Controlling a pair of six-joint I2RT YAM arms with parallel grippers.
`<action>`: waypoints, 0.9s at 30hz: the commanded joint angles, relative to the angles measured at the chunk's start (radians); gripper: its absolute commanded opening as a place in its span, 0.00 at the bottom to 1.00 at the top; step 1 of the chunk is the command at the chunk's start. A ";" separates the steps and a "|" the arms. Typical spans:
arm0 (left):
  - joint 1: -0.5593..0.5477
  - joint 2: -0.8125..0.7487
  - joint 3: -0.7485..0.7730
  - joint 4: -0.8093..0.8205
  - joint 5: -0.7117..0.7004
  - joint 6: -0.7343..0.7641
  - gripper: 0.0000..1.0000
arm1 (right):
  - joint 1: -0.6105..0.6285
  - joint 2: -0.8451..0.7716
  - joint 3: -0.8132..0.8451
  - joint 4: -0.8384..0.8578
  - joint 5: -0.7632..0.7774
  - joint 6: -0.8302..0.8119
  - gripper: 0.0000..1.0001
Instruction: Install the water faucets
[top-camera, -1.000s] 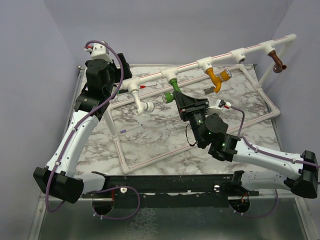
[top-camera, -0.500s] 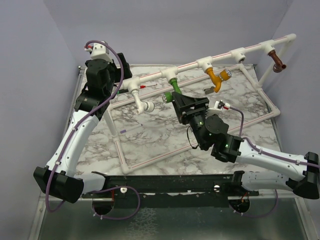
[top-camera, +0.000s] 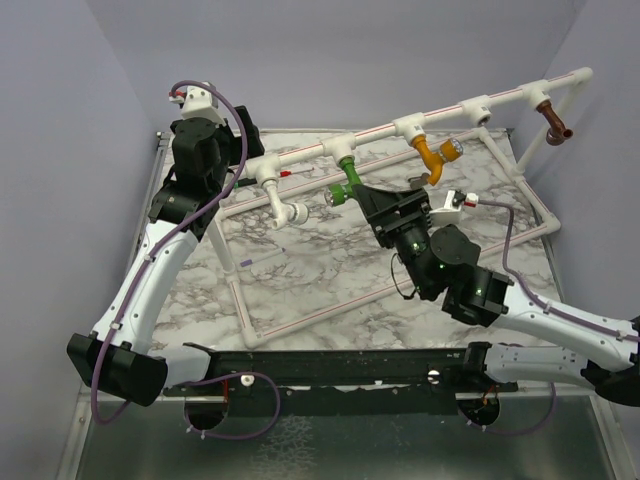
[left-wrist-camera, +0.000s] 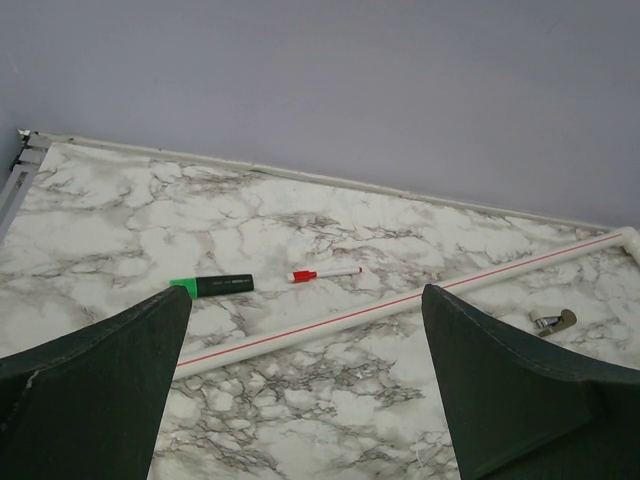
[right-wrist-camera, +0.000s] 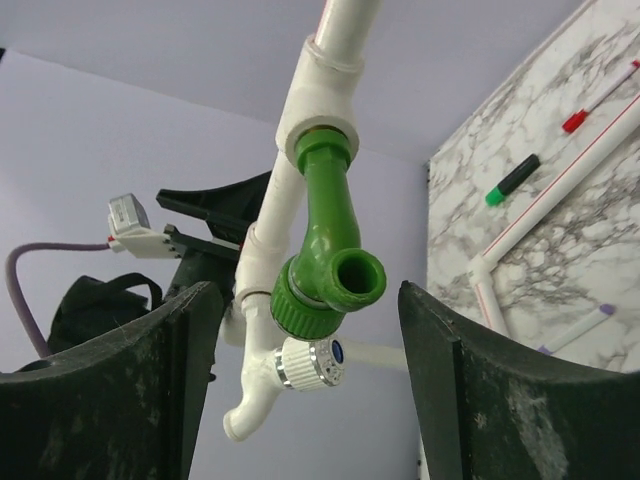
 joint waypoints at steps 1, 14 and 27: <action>-0.022 0.052 -0.062 -0.199 0.080 0.011 0.99 | 0.005 -0.015 0.100 -0.199 0.012 -0.236 0.76; -0.022 0.055 -0.062 -0.199 0.076 0.012 0.99 | 0.005 -0.099 0.103 -0.110 -0.044 -1.079 0.74; -0.022 0.055 -0.063 -0.199 0.075 0.013 0.99 | 0.005 -0.129 0.143 -0.198 -0.361 -1.919 0.77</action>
